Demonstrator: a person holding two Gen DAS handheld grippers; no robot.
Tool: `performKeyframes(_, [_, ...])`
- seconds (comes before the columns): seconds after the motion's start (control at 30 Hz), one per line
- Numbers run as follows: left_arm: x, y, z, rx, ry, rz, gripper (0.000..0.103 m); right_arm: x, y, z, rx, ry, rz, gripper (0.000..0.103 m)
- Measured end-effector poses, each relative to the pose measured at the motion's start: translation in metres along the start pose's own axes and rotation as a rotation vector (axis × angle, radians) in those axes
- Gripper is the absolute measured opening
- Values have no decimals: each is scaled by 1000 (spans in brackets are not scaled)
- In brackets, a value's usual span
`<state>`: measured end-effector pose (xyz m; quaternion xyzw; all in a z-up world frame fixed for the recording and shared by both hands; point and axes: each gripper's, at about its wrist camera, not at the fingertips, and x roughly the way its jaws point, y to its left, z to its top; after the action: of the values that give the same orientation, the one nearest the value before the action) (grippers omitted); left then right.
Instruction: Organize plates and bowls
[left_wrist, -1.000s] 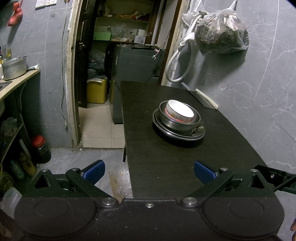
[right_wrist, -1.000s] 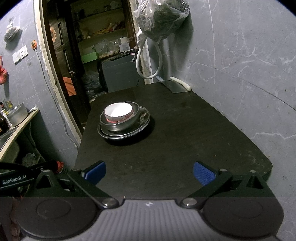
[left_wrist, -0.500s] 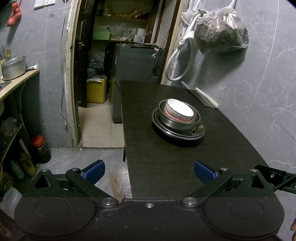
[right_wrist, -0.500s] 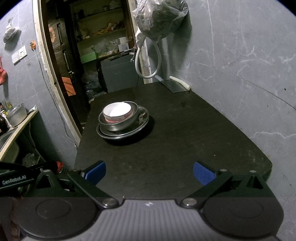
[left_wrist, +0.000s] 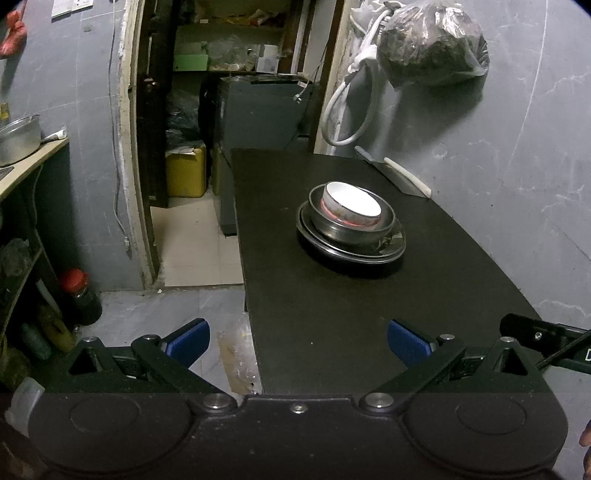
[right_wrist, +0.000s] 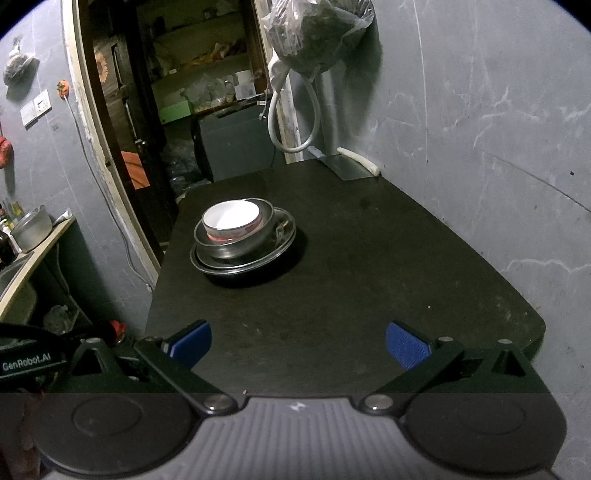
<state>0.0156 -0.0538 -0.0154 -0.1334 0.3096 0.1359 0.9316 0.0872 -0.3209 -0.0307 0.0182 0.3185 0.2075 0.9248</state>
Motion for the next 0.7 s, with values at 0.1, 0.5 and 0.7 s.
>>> performKeyframes(0.1, [-1, 1, 0, -2, -2, -1, 102, 1, 0, 0, 0, 2, 0, 103])
performKeyframes(0.5, [1, 4, 1, -15, 11, -30, 102, 4, 3, -1, 0, 10, -3, 103])
performKeyframes(0.7, [3, 4, 1, -18, 14, -34, 102, 10, 2, 0, 3, 17, -3, 103])
